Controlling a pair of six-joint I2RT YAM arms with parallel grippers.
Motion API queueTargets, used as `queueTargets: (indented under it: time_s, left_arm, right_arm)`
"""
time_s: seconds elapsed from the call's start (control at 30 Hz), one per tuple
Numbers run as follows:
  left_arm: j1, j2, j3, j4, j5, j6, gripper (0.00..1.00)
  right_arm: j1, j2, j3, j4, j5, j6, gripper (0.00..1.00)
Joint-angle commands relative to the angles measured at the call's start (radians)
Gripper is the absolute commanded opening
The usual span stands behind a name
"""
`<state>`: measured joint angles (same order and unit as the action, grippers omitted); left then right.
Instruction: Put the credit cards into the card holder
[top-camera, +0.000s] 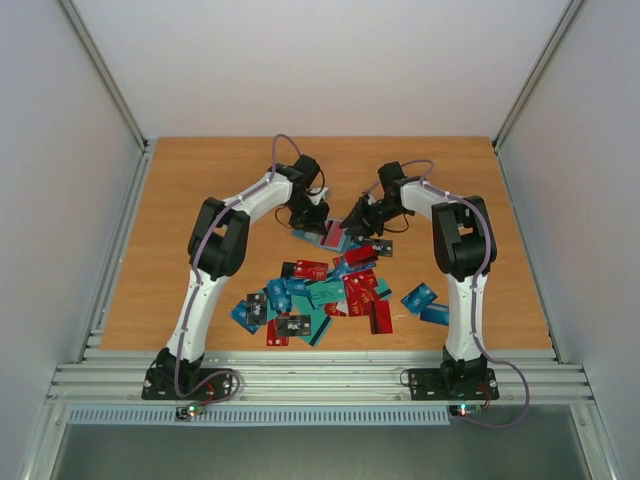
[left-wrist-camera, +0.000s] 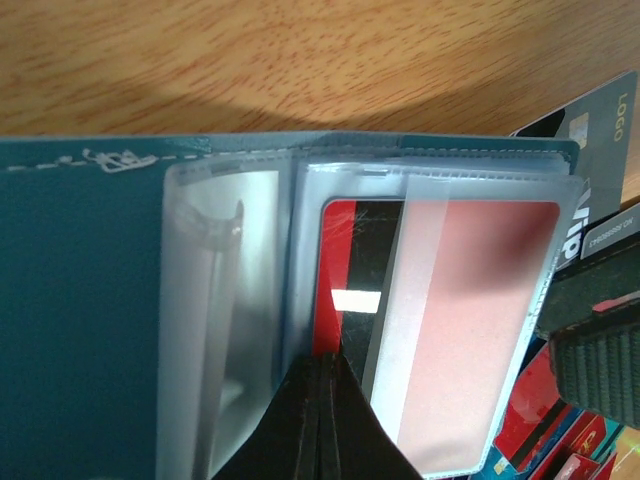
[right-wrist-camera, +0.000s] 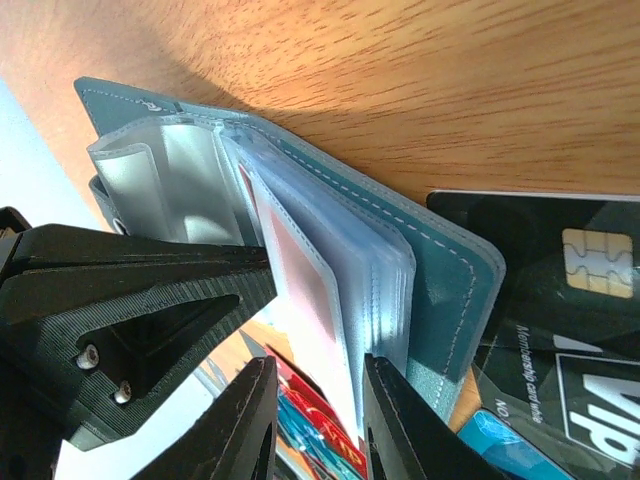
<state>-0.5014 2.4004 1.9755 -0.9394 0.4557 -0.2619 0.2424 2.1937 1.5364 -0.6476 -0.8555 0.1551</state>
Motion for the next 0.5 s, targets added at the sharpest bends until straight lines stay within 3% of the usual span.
queueTargets:
  time_s: [0.0,0.47]
  left_arm:
    - [0.000,0.095,-0.035,-0.018,-0.036,-0.004,0.00]
    - [0.000,0.095,-0.035,-0.018,-0.022,0.001,0.00]
  right_arm:
    - [0.011,0.021,0.032,-0.021,0.004,-0.022,0.25]
    - [0.038,0.047,0.081,-0.042,-0.005,-0.036,0.26]
